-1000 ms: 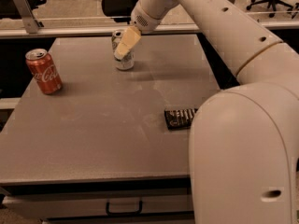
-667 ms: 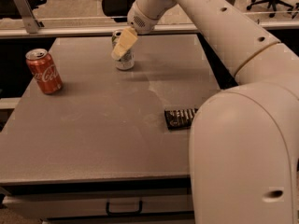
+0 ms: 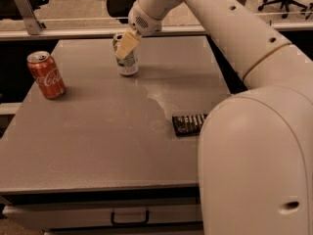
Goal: Move 7up can near coke can
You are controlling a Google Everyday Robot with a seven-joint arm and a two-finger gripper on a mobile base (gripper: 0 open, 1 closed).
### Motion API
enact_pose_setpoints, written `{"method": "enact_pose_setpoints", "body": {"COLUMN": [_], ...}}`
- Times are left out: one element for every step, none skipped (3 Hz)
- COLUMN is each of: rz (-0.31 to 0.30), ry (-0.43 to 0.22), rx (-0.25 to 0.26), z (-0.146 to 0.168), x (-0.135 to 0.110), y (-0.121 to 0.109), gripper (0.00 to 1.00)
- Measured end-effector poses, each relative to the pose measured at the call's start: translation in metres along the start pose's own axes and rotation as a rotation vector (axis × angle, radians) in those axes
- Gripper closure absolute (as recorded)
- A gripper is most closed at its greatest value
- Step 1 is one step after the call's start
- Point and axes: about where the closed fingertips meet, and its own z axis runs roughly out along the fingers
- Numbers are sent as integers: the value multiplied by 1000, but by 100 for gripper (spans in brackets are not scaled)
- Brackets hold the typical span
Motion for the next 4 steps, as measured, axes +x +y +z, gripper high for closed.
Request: {"method": "enact_pose_setpoints", "body": {"rz": [-44,-141,-206,-262], "ry": [-15,-52,-59,-45], "rx": [-41,-104,-136,-164], "z": [-3,-3,5,27], "x": [-21,-65,-88,-95], "y": [16,51,76,99], "gripper": [85,100,100,98]}}
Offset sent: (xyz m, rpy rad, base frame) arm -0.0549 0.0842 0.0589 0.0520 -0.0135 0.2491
